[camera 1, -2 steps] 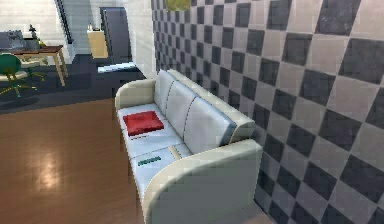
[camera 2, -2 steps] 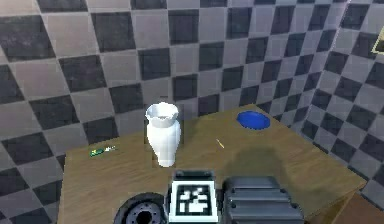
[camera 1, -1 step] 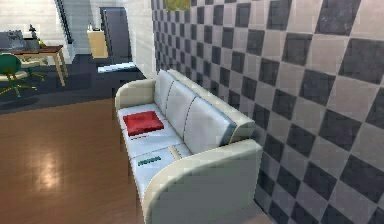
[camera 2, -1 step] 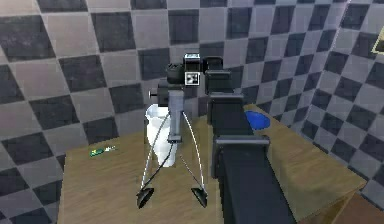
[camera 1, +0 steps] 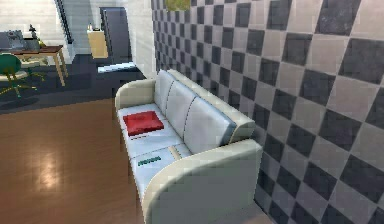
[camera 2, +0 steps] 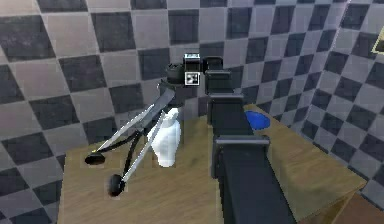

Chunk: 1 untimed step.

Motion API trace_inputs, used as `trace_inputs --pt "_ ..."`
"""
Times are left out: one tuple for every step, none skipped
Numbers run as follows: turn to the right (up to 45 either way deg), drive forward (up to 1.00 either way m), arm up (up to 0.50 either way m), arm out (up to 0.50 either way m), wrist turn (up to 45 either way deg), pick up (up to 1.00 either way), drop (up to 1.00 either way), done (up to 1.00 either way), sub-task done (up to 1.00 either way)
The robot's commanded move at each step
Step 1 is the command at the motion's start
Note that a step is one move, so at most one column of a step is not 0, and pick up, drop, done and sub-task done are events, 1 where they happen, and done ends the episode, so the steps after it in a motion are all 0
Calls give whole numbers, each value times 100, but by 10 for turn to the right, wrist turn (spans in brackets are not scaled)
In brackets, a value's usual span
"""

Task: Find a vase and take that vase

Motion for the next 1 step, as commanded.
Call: trace_inputs --pt "0 0 0 0 450 0 0 0 0"
